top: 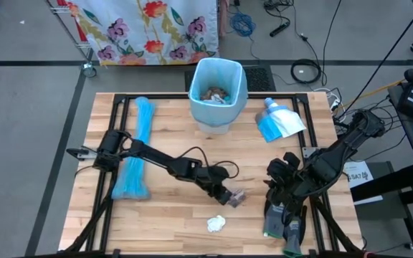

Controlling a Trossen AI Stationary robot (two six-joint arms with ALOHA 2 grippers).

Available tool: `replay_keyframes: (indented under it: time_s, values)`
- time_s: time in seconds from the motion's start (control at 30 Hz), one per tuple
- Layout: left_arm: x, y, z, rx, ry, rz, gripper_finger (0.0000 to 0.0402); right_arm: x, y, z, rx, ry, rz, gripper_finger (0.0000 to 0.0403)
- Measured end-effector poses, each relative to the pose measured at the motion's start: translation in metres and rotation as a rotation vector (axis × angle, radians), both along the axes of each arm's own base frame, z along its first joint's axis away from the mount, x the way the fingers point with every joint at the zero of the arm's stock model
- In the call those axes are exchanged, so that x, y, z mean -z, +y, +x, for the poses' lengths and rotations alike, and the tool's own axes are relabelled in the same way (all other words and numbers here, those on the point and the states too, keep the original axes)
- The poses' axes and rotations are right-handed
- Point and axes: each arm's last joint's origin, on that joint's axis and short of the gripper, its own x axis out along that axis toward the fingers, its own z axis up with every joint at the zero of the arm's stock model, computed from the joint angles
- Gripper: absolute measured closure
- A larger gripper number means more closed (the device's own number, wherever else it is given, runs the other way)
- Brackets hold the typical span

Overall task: Place trash/remove bag and relplace
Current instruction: Put the white paper into the blue trash bag inside the white trash bin

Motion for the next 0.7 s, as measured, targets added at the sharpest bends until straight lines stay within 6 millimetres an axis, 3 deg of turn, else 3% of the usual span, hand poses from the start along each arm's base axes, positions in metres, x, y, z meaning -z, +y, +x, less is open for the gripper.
replay_keyframes:
  time_s: [0.17,0.33,0.5,0.7]
  values:
    - [-0.04,0.006,-0.004,0.022,-0.068,0.055,0.04,0.0,-0.001,-0.001,-0.004,0.006,-0.016,0.0268]
    - [-0.077,0.028,-0.019,-0.023,-0.084,0.17,0.04,0.0,-0.001,-0.001,-0.001,0.0,-0.034,0.0268]
    - [-0.121,0.058,-0.046,-0.084,-0.135,0.312,0.0401,0.003,-0.003,0.0,0.022,-0.037,-0.08,0.0268]
    - [-0.178,0.105,-0.084,-0.2,-0.272,0.452,0.0401,0.028,-0.006,0.005,0.076,-0.056,-0.091,0.0268]
